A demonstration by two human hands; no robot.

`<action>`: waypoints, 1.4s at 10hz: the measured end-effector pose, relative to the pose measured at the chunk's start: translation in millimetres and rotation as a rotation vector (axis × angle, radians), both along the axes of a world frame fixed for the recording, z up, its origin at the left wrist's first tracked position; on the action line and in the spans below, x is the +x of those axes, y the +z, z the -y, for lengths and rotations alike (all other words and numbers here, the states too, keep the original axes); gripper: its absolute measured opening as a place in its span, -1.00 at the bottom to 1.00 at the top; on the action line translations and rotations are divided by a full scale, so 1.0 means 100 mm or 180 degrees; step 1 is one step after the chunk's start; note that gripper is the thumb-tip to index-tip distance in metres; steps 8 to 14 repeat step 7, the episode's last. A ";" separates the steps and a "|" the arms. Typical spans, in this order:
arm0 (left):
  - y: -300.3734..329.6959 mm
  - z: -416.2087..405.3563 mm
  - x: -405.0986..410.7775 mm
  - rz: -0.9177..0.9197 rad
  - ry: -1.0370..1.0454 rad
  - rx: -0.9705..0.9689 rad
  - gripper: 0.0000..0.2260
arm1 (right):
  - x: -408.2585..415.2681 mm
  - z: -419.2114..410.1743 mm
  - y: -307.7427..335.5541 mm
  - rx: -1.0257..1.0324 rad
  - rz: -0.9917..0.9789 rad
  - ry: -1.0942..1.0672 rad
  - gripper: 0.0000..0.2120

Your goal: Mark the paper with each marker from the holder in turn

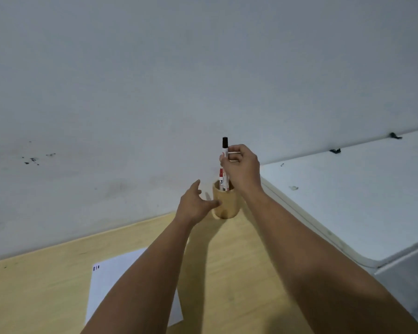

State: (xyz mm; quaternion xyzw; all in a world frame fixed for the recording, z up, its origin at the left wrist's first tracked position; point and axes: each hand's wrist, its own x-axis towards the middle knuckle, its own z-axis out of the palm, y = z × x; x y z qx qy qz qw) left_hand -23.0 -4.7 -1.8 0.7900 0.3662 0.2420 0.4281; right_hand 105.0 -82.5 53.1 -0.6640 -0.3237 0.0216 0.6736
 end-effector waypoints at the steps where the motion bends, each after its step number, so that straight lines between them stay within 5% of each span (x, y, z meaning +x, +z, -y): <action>1: -0.17 -0.03 0.21 -0.0072 -0.0032 -0.0077 -0.03 | 0.07 -0.07 -0.14 -0.0103 0.0031 0.0045 -0.87; 4: -0.33 0.06 0.37 0.0155 0.0086 0.0276 -0.38 | 0.14 -0.18 -0.39 -0.0266 0.0059 0.0007 -0.79; 7: -0.21 0.14 0.28 0.0110 0.0026 0.0160 -0.32 | 0.05 -0.11 -0.31 -0.0314 -0.0347 0.0142 -0.61; 14: -0.21 0.14 0.28 0.0110 0.0026 0.0160 -0.32 | 0.05 -0.11 -0.31 -0.0314 -0.0347 0.0142 -0.61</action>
